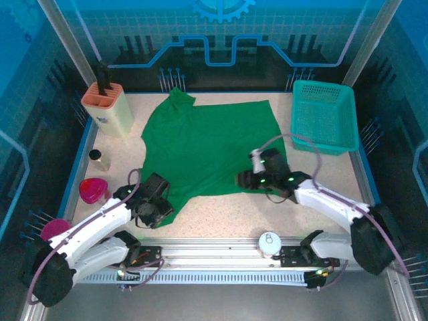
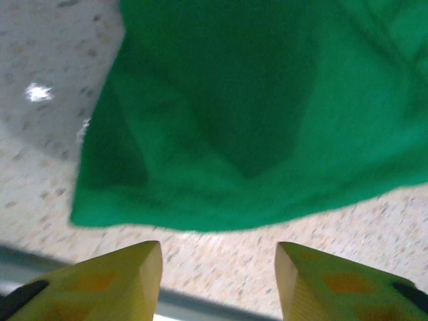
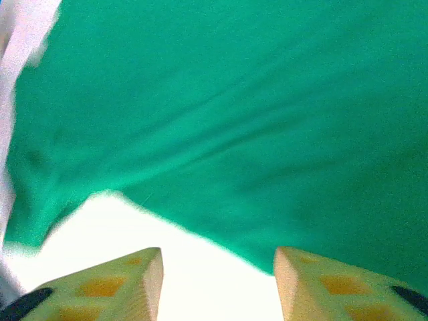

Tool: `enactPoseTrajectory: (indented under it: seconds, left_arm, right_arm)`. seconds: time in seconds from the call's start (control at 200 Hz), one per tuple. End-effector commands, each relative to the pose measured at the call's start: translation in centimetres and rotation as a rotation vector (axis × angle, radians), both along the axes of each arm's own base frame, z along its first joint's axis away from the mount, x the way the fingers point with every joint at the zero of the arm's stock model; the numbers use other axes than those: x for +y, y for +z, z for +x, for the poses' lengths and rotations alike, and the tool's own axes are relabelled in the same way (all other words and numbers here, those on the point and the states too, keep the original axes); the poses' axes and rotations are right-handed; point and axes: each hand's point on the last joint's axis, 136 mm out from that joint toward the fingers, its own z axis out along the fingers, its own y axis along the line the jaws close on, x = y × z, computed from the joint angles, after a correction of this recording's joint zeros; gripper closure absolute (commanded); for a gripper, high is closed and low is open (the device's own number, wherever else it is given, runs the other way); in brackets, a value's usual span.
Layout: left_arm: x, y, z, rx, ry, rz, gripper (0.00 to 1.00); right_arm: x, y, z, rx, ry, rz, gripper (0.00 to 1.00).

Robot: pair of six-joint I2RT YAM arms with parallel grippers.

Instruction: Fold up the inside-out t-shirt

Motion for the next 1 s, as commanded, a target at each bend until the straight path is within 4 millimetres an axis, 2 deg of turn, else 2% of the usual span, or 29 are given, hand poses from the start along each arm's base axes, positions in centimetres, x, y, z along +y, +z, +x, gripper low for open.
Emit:
enactPoseTrajectory:
  seconds: [0.0, 0.075, 0.195, 0.385, 0.47, 0.505, 0.625, 0.786, 0.996]
  left_arm:
    - [0.4, -1.5, 2.2, -0.035, 0.104, -0.071, 0.55]
    - [1.8, -2.0, 3.2, -0.032, 0.131, -0.039, 0.55]
    - [2.8, -2.5, 4.9, -0.038, 0.12, -0.005, 0.57]
    - [3.8, -5.4, 5.9, 0.056, 0.138, -0.011, 0.6]
    - [3.7, -5.6, 6.5, 0.079, 0.134, -0.043, 0.61]
    - [3.7, -5.5, 6.6, 0.079, 0.135, -0.039, 0.61]
    - [4.1, -5.3, 6.7, 0.074, 0.147, -0.034, 0.61]
    - [3.9, -5.3, 6.2, 0.086, 0.16, -0.065, 0.61]
    - [4.0, -5.3, 5.7, 0.112, 0.167, -0.07, 0.61]
  right_arm:
    - [9.8, 1.0, -7.2, -0.219, 0.648, 0.04, 0.45]
    - [13.1, -1.5, -9.5, -0.322, 0.844, 0.007, 0.41]
    - [17.5, -2.7, -10.1, -0.516, 0.927, 0.089, 0.39]
    - [20.9, -4.3, -9.5, -0.612, 0.96, 0.186, 0.4]
    - [21.6, -5.8, -9.0, -0.593, 0.978, 0.165, 0.4]
    - [22.6, -5.2, -8.6, -0.613, 0.98, 0.179, 0.4]
    - [23.2, -5.7, -7.8, -0.629, 0.97, 0.157, 0.4]
    - [23.1, -5.9, -6.5, -0.652, 0.925, 0.126, 0.39]
    - [22.1, -9.8, -5.0, -0.608, 0.888, -0.013, 0.43]
